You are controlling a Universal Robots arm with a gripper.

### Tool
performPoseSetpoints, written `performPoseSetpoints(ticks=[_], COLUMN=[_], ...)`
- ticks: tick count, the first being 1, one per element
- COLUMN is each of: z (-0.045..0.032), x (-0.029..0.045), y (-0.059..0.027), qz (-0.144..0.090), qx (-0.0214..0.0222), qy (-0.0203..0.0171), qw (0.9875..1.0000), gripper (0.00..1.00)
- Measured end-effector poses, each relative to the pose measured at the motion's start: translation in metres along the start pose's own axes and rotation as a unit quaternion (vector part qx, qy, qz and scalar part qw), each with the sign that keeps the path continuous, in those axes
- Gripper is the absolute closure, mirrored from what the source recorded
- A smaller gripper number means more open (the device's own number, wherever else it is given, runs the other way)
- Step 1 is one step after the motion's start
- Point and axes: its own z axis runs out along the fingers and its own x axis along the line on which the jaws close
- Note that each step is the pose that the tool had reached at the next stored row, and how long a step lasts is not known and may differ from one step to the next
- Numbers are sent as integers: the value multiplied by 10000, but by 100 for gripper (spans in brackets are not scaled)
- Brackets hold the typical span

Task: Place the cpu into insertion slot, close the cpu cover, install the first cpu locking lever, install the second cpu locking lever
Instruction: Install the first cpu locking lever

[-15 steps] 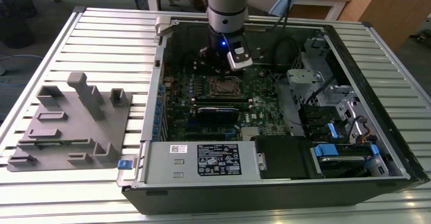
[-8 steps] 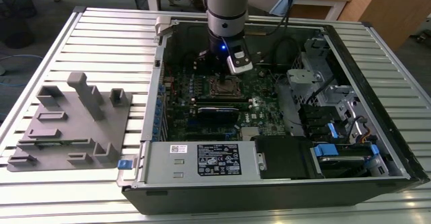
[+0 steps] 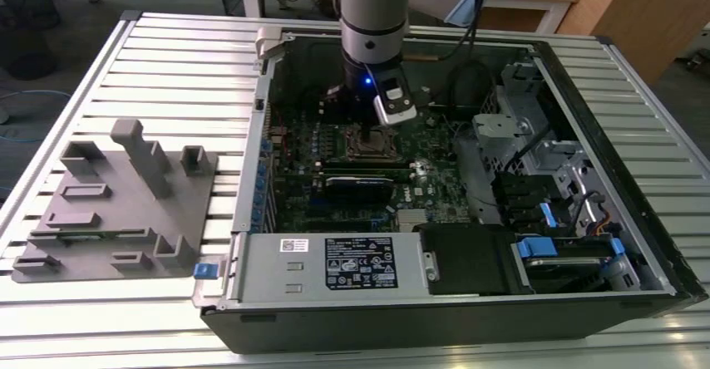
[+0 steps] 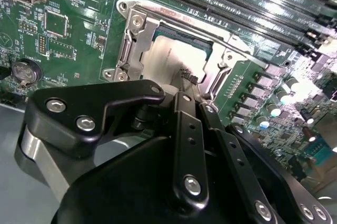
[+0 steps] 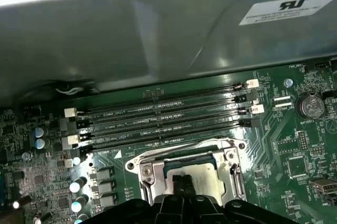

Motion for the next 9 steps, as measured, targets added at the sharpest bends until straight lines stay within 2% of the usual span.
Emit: performPoseSetpoints(ticks=[4, 9], z=[0, 3], x=[-13, -66], y=[-11, -5], qz=[-58, -149], qx=[-4, -9], qy=[5, 15], qw=[10000, 9999], gripper=[89, 89])
